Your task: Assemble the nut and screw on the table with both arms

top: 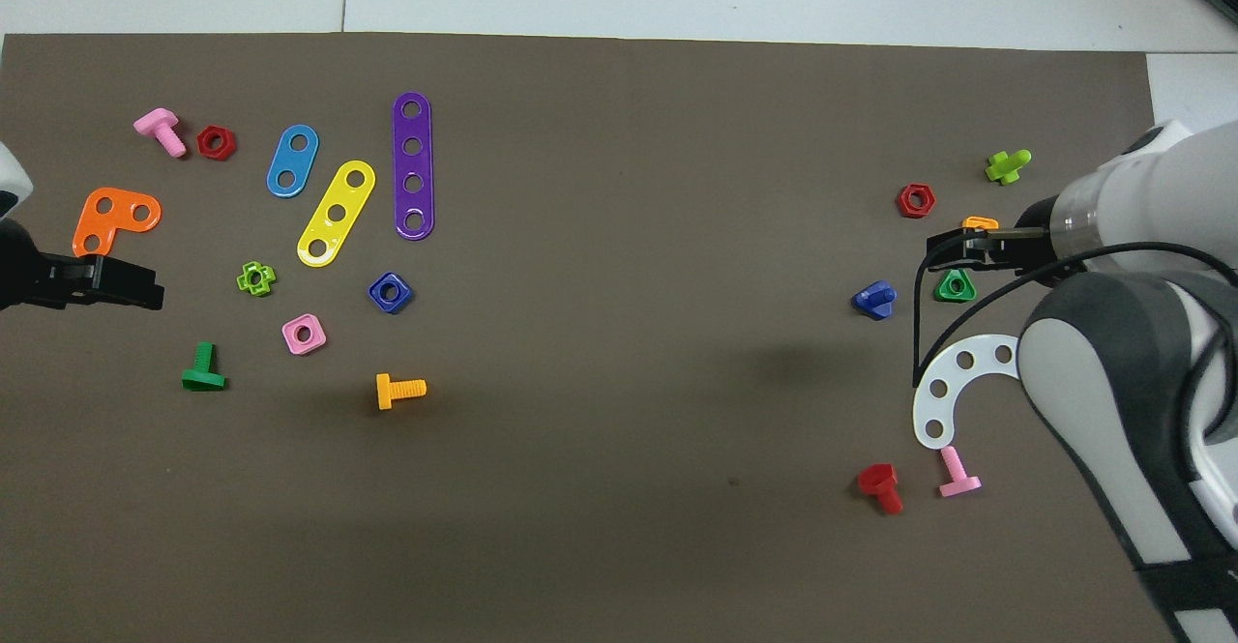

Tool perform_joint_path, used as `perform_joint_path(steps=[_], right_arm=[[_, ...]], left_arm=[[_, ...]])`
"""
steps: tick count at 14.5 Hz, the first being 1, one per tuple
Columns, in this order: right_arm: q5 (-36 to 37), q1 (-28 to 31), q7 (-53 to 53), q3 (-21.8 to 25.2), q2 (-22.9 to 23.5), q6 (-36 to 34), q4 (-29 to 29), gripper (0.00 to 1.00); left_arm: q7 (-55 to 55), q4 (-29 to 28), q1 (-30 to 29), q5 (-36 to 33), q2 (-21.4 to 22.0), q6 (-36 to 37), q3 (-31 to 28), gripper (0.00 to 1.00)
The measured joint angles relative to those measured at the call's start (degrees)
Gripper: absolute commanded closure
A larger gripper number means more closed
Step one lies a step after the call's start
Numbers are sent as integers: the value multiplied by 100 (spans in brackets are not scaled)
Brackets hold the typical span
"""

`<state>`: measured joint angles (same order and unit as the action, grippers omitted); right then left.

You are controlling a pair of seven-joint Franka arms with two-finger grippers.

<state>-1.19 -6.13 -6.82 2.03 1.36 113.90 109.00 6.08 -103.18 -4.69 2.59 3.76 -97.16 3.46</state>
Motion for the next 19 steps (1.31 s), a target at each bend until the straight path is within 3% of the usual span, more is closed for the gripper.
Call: perform_joint_path(steps=[4,8,14,17,19], right_arm=[[0,-13,0,-1,557,756,185,12],[0,-31,0,-4,1064,1531,423,16],[0,-32,28,-4,1200,2264,1087,21],[0,-53,73,-7,1193,2338,1193,33],[0,-65,182,-9,1181,2363,1229,61]], left_arm=[[0,-66,11,5,9,-148,35,0],[-148,-268,294,31,-255,-807,81,0],[-107,-417,540,35,-932,-1766,105,0],[104,-674,542,35,-999,-2205,100,0],[197,-811,566,35,-999,-2310,103,0]])
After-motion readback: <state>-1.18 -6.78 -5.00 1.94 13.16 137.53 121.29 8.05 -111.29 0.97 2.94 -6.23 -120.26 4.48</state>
